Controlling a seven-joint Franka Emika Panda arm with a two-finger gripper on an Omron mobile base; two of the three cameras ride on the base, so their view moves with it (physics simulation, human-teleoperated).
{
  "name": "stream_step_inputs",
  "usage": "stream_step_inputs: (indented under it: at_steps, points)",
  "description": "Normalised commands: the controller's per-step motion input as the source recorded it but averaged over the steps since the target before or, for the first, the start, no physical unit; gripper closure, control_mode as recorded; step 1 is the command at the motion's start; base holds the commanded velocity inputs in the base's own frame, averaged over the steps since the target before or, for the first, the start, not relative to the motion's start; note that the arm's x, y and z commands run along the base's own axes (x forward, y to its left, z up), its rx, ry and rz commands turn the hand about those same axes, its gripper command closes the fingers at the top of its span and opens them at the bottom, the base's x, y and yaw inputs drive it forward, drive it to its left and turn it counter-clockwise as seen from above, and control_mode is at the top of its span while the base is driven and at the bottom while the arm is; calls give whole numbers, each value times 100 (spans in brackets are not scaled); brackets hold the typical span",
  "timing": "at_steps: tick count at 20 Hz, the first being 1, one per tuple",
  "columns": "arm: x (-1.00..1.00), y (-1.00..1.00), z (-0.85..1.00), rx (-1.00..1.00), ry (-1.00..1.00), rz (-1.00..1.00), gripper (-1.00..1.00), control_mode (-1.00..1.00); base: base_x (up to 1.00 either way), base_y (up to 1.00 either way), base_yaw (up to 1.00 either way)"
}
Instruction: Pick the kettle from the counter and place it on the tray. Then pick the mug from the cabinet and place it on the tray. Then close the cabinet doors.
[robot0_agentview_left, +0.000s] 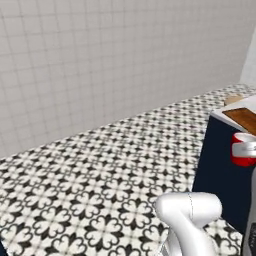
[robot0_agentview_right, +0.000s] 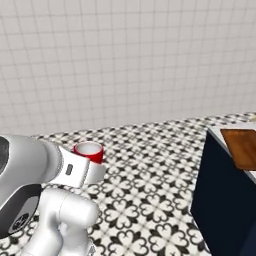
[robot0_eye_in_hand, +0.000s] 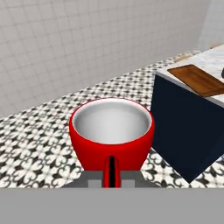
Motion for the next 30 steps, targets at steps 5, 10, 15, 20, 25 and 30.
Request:
stream_step_inputs:
  at_steps: [5,10,15,20,25,30]
  points:
    - [0,0,0,0,0,0,100,100,81,0,-50]
    - [0,0,0,0,0,0,100,100,82,0,-50]
    - [0,0,0,0,0,0,100,100,81,2,-52]
    - [0,0,0,0,0,0,100,100,73,31,-54]
    - [0,0,0,0,0,0,100,100,53,39,-52]
    - [0,0,0,0,0,0,100,100,50,49,-42]
